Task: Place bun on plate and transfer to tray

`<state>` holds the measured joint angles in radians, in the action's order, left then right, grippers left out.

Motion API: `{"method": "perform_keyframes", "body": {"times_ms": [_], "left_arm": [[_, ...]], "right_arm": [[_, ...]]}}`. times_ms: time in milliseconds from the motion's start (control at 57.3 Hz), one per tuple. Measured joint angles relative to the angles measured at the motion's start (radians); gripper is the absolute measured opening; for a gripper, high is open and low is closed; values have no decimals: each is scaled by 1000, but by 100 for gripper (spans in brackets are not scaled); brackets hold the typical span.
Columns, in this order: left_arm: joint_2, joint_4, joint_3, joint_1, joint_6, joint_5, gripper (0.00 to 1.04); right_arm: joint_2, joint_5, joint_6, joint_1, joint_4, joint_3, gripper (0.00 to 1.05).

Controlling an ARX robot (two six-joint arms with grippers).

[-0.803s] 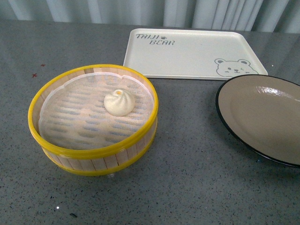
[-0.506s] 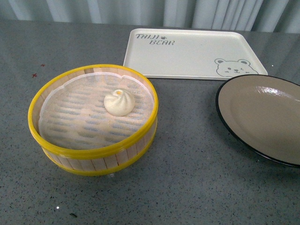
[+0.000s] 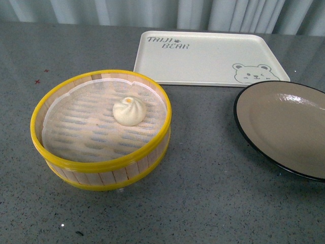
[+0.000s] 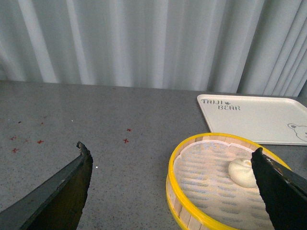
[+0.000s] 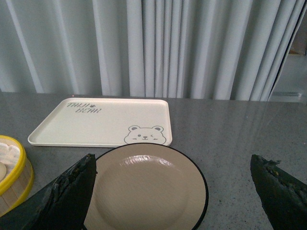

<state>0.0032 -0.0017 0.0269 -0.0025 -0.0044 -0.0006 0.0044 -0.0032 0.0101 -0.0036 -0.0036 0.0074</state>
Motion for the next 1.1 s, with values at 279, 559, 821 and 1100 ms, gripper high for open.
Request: {"method": "perform_keyframes", "body": {"times_ms": [279, 559, 821, 1100], "left_arm": [[451, 135, 105, -208, -220, -421, 98], [1043, 292, 408, -273, -295, -212, 98], [1462, 224, 669, -307, -316, -71, 98], [1672, 162, 835, -336, -303, -24, 98]], "right_arm": [[0, -1, 0, 0, 0, 0, 96], [0, 0, 0, 0, 0, 0, 96], [0, 1, 0, 0, 0, 0, 96], [0, 1, 0, 0, 0, 0, 96]]}}
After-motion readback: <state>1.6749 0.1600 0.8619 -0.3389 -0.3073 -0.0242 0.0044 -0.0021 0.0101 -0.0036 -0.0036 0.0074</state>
